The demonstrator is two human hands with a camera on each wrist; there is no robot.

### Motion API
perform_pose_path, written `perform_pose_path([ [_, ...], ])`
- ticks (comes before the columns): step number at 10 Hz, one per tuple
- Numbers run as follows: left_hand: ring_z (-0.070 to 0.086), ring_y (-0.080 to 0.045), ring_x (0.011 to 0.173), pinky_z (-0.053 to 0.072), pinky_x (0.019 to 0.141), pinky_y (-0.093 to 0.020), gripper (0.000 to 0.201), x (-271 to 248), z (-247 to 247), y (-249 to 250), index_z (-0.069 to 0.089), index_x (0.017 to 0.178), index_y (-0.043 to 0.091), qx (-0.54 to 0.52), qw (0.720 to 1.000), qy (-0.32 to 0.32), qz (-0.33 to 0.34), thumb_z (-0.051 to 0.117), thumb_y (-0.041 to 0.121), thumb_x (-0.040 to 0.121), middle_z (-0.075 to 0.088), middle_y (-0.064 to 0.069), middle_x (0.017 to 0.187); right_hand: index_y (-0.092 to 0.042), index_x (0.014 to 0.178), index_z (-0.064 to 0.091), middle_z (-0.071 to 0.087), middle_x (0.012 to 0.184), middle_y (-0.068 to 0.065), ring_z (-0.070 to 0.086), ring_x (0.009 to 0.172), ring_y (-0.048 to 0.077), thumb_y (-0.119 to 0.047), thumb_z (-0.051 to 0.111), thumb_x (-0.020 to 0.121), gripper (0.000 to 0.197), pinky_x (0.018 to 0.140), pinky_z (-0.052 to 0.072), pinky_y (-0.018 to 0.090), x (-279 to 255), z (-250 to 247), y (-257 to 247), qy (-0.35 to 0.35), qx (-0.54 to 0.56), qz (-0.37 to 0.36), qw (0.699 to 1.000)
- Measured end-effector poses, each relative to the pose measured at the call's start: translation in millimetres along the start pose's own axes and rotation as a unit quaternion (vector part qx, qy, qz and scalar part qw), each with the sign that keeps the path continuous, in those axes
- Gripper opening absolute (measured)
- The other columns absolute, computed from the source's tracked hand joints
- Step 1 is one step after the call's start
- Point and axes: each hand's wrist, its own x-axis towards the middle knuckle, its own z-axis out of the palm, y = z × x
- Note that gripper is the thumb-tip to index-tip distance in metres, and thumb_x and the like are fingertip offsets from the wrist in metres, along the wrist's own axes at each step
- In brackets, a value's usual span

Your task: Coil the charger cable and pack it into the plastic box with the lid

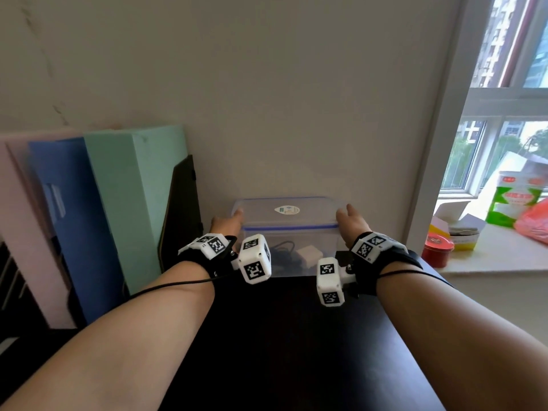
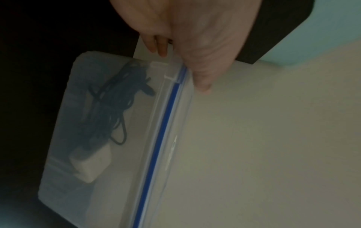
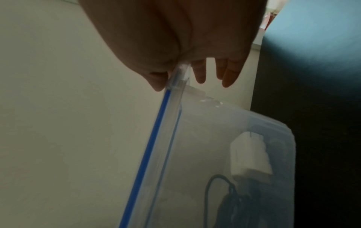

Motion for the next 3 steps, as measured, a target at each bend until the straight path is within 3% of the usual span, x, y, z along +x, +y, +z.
perform_pose_path([
  [1, 0.049, -0.036, 0.125, 0.038, 0.107, -0.042, 0.114, -13.4, -5.9, 0.9, 0.037, 0.139, 0.005, -0.103, 0.994, 0.030, -0.017, 0.042, 0.083, 0.055, 0.047, -0.018, 0.142, -0.025, 0.151, 0.014, 0.023, 0.157, 0.011, 0.027, 0.142, 0.033, -0.042, 0.036, 0.095, 0.063, 0.118, 0.020, 0.042, -2.5, -7.2, 4.7, 0.022, 0.018, 0.011, 1.000],
  [2, 0.033, -0.035, 0.138, 0.028, 0.111, -0.039, 0.080, -33.2, -12.8, 6.9, 0.019, 0.145, 0.001, -0.100, 0.993, 0.063, 0.008, 0.038, 0.054, 0.088, 0.029, -0.019, 0.152, -0.028, 0.149, 0.021, 0.028, 0.156, 0.007, 0.028, 0.141, 0.034, -0.053, 0.041, 0.087, 0.070, 0.117, 0.021, 0.049, -9.6, -14.3, 5.1, 0.059, 0.021, 0.002, 0.998],
  [3, 0.045, -0.038, 0.127, 0.035, 0.104, -0.042, 0.062, -44.9, -17.5, 14.3, 0.042, 0.132, -0.001, -0.109, 0.987, 0.086, 0.080, 0.038, 0.045, 0.091, 0.046, -0.026, 0.138, -0.022, 0.142, 0.038, 0.044, 0.145, 0.007, 0.041, 0.133, 0.030, -0.049, 0.052, 0.084, 0.065, 0.113, 0.031, 0.047, -15.8, -19.1, 1.3, 0.082, 0.085, -0.035, 0.992],
])
